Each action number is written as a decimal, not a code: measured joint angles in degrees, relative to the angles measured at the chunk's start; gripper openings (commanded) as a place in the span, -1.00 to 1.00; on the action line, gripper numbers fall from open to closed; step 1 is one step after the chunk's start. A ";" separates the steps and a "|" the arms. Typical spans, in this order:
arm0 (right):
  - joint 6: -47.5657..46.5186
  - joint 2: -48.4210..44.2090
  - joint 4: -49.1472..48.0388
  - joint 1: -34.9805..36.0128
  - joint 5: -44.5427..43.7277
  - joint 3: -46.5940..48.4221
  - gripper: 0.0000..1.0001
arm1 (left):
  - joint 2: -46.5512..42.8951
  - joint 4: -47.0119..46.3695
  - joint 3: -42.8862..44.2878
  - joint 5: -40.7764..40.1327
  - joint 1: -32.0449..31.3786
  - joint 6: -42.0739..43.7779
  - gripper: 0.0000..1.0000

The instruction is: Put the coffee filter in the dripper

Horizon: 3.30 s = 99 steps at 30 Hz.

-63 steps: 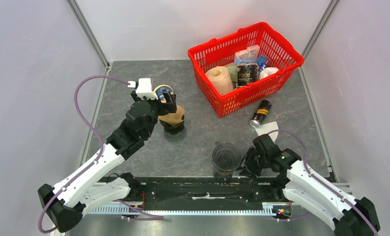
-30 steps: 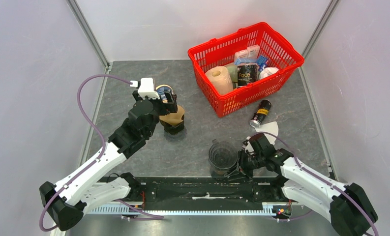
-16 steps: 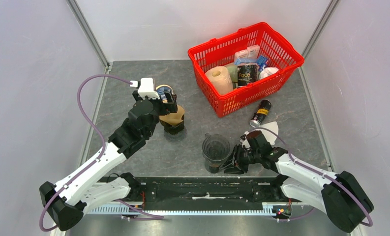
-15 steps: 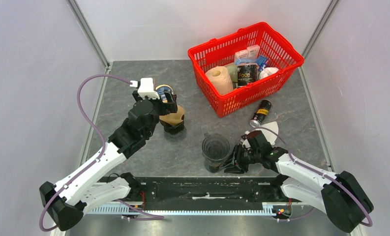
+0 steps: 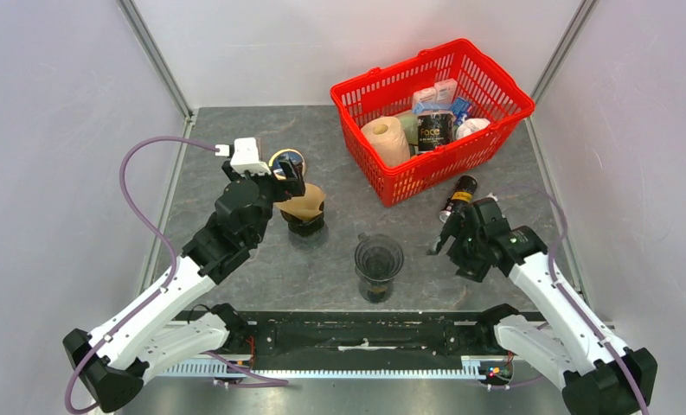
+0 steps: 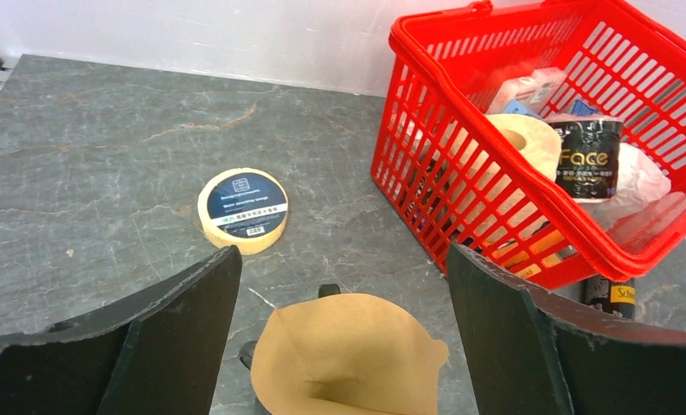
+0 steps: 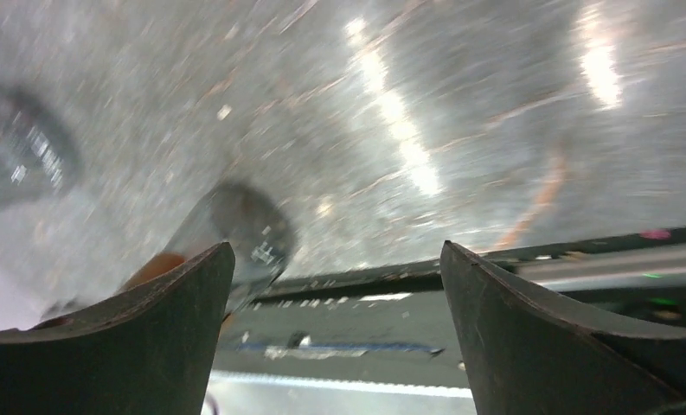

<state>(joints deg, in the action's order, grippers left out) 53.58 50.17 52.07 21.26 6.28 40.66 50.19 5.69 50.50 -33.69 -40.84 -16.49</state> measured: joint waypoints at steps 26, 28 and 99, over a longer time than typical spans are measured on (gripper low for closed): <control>-15.47 36.09 -19.50 -29.64 -16.28 5.22 0.51 | 3.48 -2.97 -0.76 -0.31 11.32 -2.34 0.91; -16.09 37.42 -20.28 -29.59 -15.98 6.43 0.42 | 3.91 -3.10 -1.07 0.44 11.65 -2.62 0.90; -22.43 14.32 -19.54 15.52 -22.69 32.04 -1.00 | 25.94 -5.73 14.64 69.75 4.76 -5.38 0.64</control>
<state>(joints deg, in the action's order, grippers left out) 31.16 64.49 32.53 36.77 -16.40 72.71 76.14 -0.03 65.14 36.05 -36.07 -21.87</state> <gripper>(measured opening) 0.007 0.934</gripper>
